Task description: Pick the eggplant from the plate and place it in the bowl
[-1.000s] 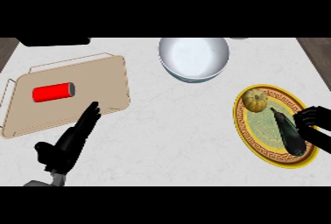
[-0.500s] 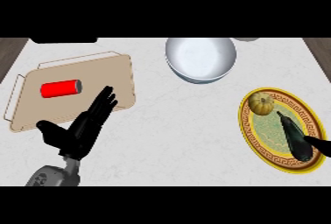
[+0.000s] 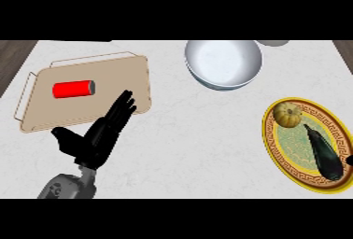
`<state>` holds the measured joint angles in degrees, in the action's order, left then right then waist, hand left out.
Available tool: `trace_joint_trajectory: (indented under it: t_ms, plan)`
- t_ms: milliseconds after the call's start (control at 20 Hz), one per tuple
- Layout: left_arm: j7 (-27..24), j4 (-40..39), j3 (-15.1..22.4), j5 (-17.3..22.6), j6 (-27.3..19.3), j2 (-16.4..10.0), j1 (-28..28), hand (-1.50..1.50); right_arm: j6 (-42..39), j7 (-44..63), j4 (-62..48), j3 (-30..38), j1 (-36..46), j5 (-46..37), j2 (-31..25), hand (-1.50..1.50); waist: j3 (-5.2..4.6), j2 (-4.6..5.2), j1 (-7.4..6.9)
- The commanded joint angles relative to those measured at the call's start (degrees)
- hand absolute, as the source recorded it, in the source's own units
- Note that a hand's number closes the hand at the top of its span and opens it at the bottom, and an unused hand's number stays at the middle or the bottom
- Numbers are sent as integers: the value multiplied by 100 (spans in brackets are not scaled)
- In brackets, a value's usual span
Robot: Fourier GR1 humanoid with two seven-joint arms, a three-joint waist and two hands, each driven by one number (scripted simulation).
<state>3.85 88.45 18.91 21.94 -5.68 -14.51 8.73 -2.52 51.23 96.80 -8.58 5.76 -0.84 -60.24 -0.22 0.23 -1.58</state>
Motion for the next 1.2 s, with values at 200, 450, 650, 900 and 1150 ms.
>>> trace_joint_trajectory:
  t_ms: [200, 450, 650, 900, 1150]
  plan:
    - [-99, 35, 14, -83, 200, -19, -232, 0, -1108, 1708, -853, -542, 1396, 602, 582, -150, 15, 11, -65]
    - [23, -261, -186, -87, 144, 79, 186, 0, -1281, 1809, -1747, -891, 1734, 571, 869, -150, 17, 17, -2]
    - [261, 10, -182, -30, 207, -8, 68, 0, -1518, 1946, -2188, -1017, 1896, 703, 843, -150, 18, 5, 0]
    - [71, -15, -240, -80, 176, 116, -140, 0, -1652, 2270, -2298, -1270, 2055, 779, 1032, -150, 14, -19, 61]
    - [229, -195, -434, -85, 192, 147, 140, 0, -1733, 2059, -2228, -1337, 1754, 871, 960, -150, 15, -28, 177]
